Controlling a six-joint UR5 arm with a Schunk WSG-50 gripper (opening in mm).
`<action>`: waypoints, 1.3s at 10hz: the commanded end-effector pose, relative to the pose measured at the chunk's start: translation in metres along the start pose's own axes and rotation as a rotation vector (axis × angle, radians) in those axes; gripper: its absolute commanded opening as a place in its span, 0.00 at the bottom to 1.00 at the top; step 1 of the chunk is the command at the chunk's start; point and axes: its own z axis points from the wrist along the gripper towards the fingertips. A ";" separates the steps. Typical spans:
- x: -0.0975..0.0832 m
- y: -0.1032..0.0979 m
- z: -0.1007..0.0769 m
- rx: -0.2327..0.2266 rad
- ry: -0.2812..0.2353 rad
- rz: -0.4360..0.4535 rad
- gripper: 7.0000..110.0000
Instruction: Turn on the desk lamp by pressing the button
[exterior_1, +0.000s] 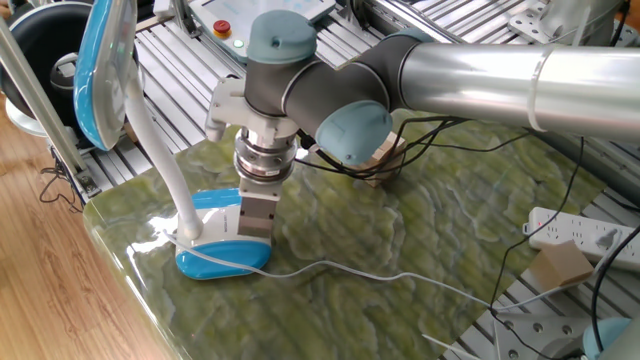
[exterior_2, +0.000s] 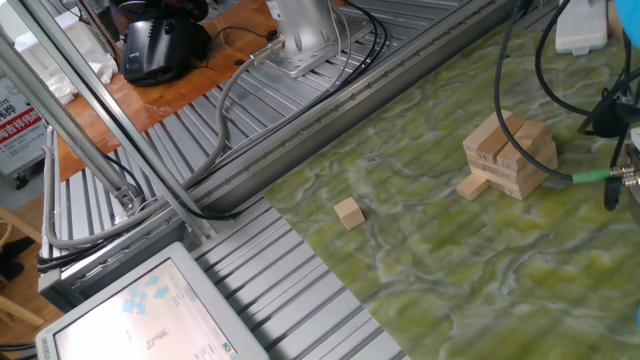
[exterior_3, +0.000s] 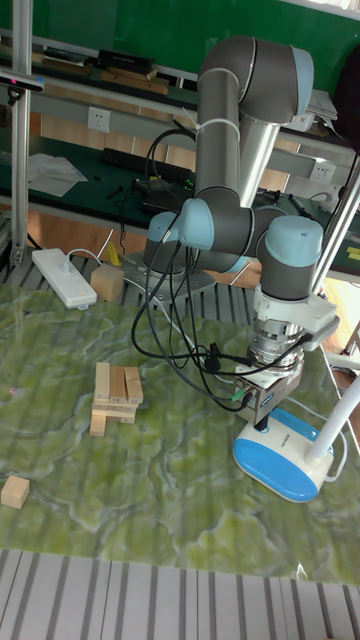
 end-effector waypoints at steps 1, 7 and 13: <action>0.007 -0.002 -0.006 -0.025 0.004 -0.019 0.00; 0.041 -0.009 -0.036 -0.048 0.050 -0.077 0.00; 0.021 -0.003 -0.047 -0.072 -0.034 -0.007 0.00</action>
